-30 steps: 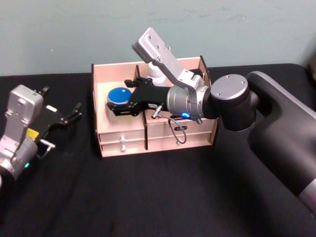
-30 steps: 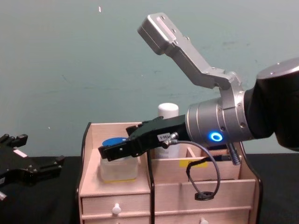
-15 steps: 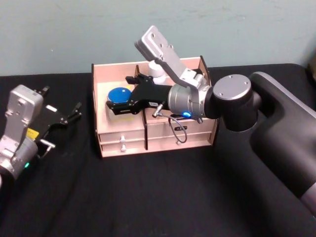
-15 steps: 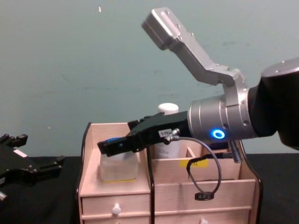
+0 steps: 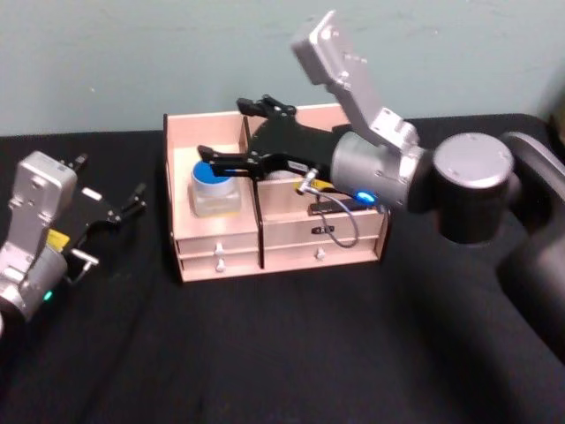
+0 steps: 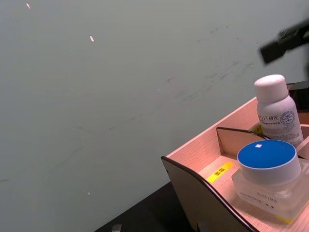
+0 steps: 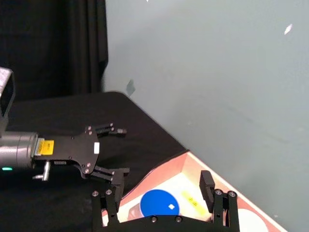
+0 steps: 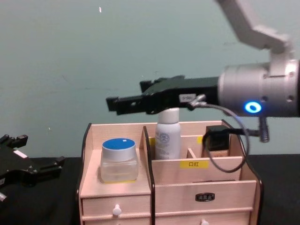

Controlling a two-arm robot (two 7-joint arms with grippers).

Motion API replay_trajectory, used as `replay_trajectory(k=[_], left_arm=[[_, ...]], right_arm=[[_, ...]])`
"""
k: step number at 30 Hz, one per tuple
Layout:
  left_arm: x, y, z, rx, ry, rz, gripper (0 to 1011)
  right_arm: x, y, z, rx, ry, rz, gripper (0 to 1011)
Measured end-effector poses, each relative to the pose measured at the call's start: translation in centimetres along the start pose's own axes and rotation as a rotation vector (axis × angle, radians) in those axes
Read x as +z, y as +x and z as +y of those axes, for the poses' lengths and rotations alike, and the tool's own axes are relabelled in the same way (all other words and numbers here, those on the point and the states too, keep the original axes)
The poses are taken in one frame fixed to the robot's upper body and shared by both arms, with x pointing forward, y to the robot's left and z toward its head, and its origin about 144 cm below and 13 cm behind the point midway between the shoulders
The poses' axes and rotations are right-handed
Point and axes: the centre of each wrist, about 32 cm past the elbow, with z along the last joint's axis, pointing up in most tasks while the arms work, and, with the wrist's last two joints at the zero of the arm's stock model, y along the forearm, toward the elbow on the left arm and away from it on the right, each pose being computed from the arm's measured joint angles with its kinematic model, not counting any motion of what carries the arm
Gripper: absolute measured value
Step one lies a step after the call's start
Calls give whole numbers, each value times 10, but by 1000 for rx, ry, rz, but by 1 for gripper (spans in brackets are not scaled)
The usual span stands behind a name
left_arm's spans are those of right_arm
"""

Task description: Pick up the facial cleanser and watermelon frost from the table and place them into the tiered storage box.

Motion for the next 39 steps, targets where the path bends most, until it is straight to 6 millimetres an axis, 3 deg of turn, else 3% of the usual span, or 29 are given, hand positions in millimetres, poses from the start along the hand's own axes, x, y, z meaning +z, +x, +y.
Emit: replay_trajectory(k=[9,17,28,39], left_arm=[[0,0,0,0,0,0,1010],[0,0,0,0,0,0,1010],[0,0,0,0,0,0,1010],[0,0,0,0,0,0,1010]], right_arm=[[0,-2,-42,-116,72,1,1003],[-9,14,-74,-308,73,8,1003],[-34,36,-91,-562,39,11,1003],[-55,56,-93,-675,-3,42,1002]])
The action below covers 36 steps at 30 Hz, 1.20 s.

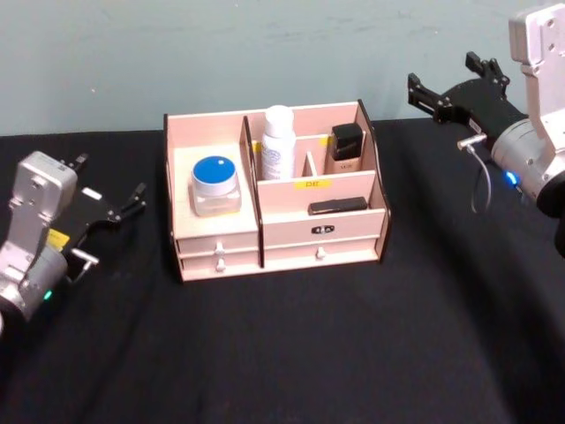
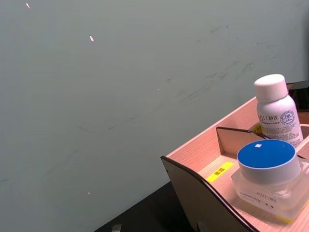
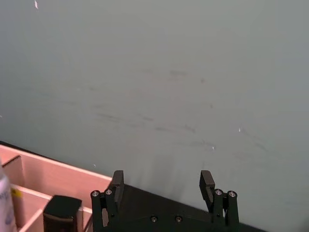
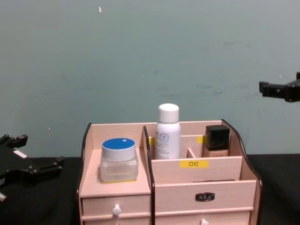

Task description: Pick up the facial cleanser and watermelon frost from the table and place them into the tiered storage box.

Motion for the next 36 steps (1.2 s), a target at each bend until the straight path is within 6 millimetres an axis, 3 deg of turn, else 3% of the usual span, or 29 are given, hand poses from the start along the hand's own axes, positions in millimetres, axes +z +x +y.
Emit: replay_trajectory(k=[18,36], left_arm=[[0,0,0,0,0,0,1010],[0,0,0,0,0,0,1010]], right_arm=[[-37,-1,8,-4,-128,7,1003],[-36,-1,8,-3,-124,6,1003]])
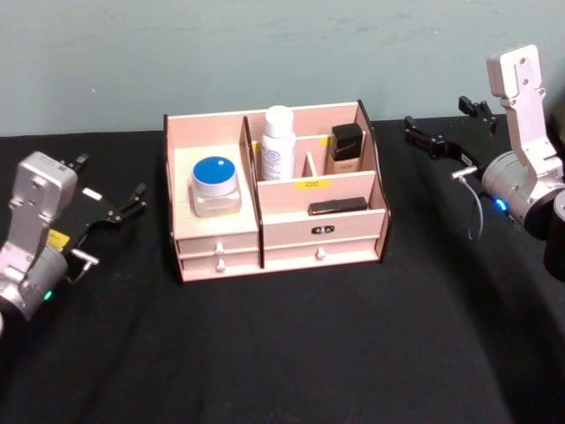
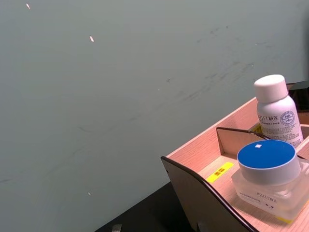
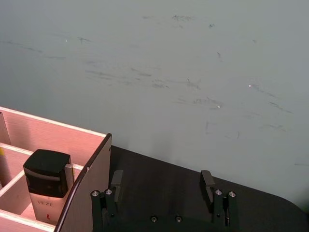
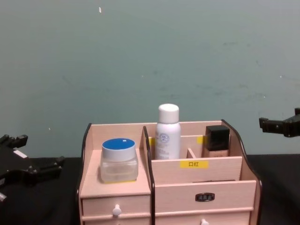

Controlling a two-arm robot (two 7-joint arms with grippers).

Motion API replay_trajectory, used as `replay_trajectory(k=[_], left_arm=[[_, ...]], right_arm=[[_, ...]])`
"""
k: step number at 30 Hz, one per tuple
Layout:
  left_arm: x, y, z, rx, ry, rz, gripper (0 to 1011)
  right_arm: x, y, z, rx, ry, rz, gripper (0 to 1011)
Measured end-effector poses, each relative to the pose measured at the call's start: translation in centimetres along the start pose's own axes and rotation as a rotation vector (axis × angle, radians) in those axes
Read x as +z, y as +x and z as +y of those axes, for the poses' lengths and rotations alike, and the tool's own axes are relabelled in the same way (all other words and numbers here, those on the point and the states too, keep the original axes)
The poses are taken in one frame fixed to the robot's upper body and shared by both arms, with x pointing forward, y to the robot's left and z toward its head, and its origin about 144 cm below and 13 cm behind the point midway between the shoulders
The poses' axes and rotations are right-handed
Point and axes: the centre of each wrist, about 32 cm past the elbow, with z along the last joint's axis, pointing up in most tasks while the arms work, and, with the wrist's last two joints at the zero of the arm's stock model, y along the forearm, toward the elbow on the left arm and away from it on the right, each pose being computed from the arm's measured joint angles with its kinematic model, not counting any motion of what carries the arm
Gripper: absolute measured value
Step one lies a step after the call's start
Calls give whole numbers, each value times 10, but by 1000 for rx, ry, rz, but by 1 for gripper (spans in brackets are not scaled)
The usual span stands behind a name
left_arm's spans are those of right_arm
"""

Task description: Pick up the facial cleanser and watermelon frost from the table and place them into the tiered storage box.

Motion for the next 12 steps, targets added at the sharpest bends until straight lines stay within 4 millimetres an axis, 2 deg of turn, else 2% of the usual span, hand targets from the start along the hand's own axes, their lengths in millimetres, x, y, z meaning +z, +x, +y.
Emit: replay_trajectory(k=[12], left_arm=[[0,0,0,0,0,0,1010]], right_arm=[[0,0,0,1,2,0,1002]])
